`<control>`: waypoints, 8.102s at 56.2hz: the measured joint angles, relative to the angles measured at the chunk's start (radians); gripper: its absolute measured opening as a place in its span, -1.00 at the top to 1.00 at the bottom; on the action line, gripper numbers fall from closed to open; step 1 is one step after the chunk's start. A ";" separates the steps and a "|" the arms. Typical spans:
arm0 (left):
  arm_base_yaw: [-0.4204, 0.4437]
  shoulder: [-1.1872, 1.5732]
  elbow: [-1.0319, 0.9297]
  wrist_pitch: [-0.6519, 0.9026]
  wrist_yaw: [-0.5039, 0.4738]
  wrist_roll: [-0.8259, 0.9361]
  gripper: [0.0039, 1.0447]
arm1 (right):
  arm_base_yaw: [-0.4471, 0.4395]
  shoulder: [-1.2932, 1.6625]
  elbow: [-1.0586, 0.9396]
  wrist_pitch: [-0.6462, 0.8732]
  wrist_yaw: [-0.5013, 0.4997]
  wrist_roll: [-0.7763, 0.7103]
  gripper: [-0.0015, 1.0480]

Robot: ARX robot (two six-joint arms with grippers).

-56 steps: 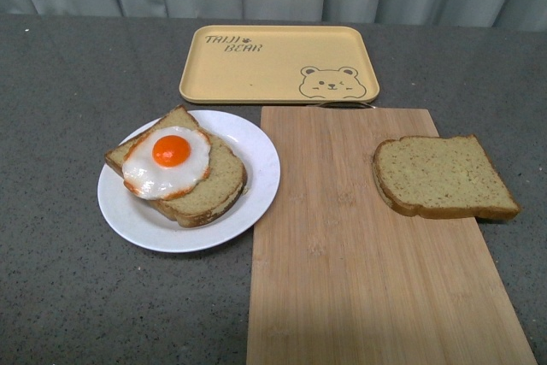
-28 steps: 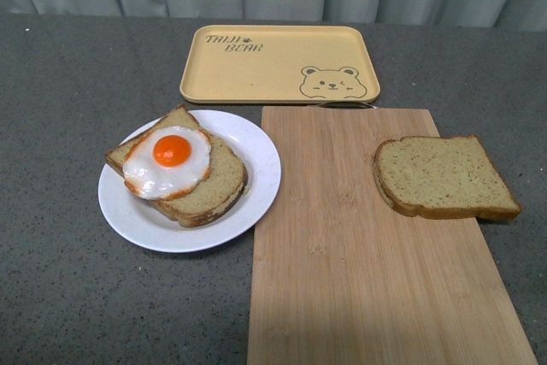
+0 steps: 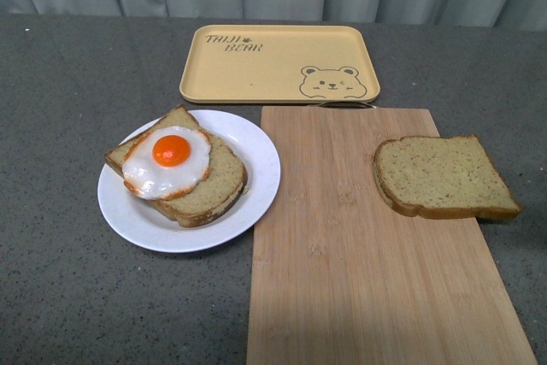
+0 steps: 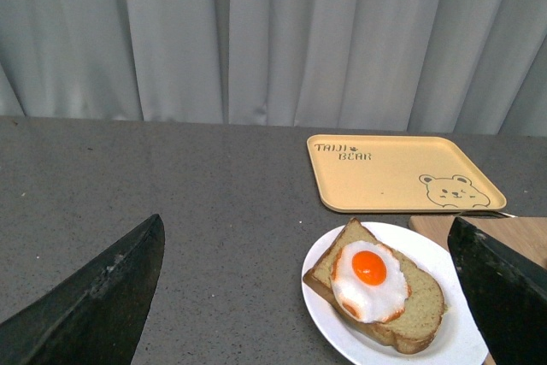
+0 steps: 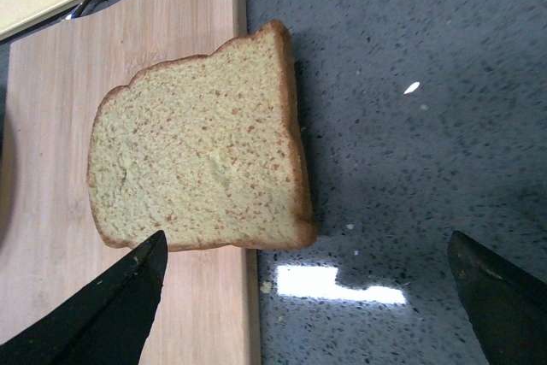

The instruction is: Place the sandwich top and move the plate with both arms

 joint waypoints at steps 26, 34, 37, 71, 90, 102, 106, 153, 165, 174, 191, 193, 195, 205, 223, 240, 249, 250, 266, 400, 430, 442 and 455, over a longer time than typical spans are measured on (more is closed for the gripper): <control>0.000 0.000 0.000 0.000 0.000 0.000 -0.88 | 0.046 0.302 0.191 0.003 -0.092 0.172 -0.45; 0.000 0.000 0.000 0.000 0.000 0.000 -0.88 | 0.058 0.345 0.226 0.001 -0.086 0.197 -0.01; 0.000 0.000 0.000 0.000 0.000 0.000 -0.88 | 0.059 0.351 0.232 0.001 -0.086 0.203 0.12; 0.000 0.000 0.000 0.000 0.000 0.000 -0.88 | 0.069 0.180 0.191 -0.035 -0.201 0.246 0.98; 0.000 0.000 0.000 0.000 0.000 0.000 -0.88 | 0.240 0.029 0.171 0.154 -0.309 0.463 0.98; 0.000 0.000 0.000 0.000 0.000 0.000 -0.88 | 0.448 0.144 0.281 0.285 -0.263 0.637 0.98; 0.000 0.000 0.000 0.000 0.000 0.000 -0.88 | 0.504 0.203 0.325 0.313 -0.246 0.685 0.98; 0.000 0.000 0.000 0.000 0.000 0.000 -0.88 | 0.598 0.311 0.292 0.252 -0.009 0.685 0.10; 0.000 0.000 0.000 0.000 0.001 0.000 -0.88 | 0.587 0.297 0.087 0.790 0.533 0.320 0.32; 0.000 0.000 0.000 0.000 0.000 0.000 -0.88 | 0.536 0.172 -0.110 1.106 0.746 0.069 0.91; 0.000 -0.001 0.000 0.000 0.000 0.000 -0.88 | 0.451 -0.009 -0.322 1.135 0.657 -0.013 0.98; 0.000 0.000 0.000 0.000 -0.003 0.000 -0.88 | 0.425 -0.119 -0.407 1.119 0.645 -0.028 0.98; 0.000 0.003 0.000 0.000 -0.005 0.000 -0.88 | 0.406 -0.199 -0.454 1.107 0.645 -0.037 0.98; 0.000 0.000 0.000 0.000 0.002 0.000 -0.88 | 0.357 -0.449 -0.559 1.010 0.615 -0.053 0.98; 0.000 0.000 0.000 0.000 -0.001 0.000 -0.88 | 0.266 -0.779 -0.618 0.723 0.508 -0.060 0.98; 0.000 0.000 0.000 0.000 0.000 0.000 -0.88 | 0.251 -1.103 -0.640 0.440 0.507 -0.060 0.98; 0.000 0.000 0.000 0.000 0.000 0.000 -0.88 | 0.251 -1.212 -0.645 0.345 0.504 -0.060 0.98; 0.000 0.000 0.000 0.000 0.000 0.000 -0.88 | 0.251 -1.219 -0.645 0.339 0.504 -0.060 0.98; 0.000 0.000 0.000 0.000 0.000 0.000 -0.88 | 0.251 -1.378 -0.645 0.190 0.504 -0.060 0.98; -0.142 1.674 0.320 0.575 0.218 -0.631 -0.88 | 0.251 -1.805 -0.645 -0.238 0.504 -0.061 -0.82; -0.195 1.910 0.496 0.540 0.212 -0.623 -0.88 | 0.251 -1.805 -0.645 -0.238 0.504 -0.061 -0.82; -0.182 1.960 0.528 0.523 0.212 -0.617 -0.65 | 0.251 -1.805 -0.645 -0.238 0.504 -0.061 -0.82; -0.173 2.003 0.542 0.528 0.237 -0.633 0.18 | 0.251 -1.805 -0.645 -0.238 0.504 -0.061 -0.82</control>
